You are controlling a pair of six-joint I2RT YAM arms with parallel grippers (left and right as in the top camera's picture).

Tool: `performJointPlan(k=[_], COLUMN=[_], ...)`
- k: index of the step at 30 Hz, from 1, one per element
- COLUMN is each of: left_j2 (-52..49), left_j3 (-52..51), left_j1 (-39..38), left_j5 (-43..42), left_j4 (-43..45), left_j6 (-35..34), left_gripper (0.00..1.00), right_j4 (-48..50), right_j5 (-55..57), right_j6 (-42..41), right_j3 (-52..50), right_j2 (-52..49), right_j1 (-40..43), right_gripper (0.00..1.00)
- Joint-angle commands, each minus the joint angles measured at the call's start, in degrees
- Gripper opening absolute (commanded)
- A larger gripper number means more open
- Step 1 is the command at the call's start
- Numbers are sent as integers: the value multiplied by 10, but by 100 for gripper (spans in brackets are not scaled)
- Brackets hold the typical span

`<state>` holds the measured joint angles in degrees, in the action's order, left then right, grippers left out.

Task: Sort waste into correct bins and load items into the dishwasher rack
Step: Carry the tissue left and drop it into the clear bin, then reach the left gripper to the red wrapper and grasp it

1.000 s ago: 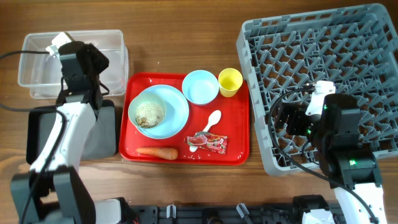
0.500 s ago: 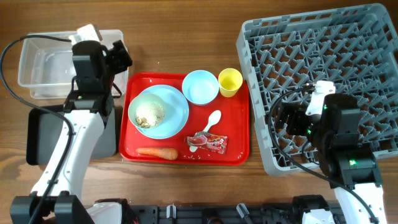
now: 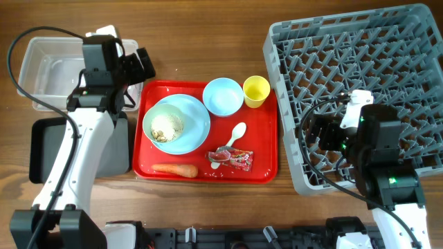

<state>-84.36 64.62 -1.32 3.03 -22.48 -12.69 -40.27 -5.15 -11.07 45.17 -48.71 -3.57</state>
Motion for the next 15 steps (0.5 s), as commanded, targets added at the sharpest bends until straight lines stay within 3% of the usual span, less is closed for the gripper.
performJointPlan(k=[1,8,11,12,15], left_j2=[4,-2,-8,-8,-8], left_j3=[3,3,3,2,2], left_j1=[-11,-12,-12,-13,-26], left_j5=[-9,-15,-164,-263,-420], left_j4=[-13,-122,-181,-198,-202], left_j6=[9,-30,-43,-42,-17], left_gripper=[100,100,100,100,100], right_j4=[1,1,1,1,1], right_j5=[-9,-9,-9,-9,-9], right_j6=[4,4,4,4,4], right_j3=[12,12,12,12,12], right_j2=[0,0,0,0,0], right_j1=[-1,-1,-1,-1,-1], right_gripper=[100,100,100,100,100])
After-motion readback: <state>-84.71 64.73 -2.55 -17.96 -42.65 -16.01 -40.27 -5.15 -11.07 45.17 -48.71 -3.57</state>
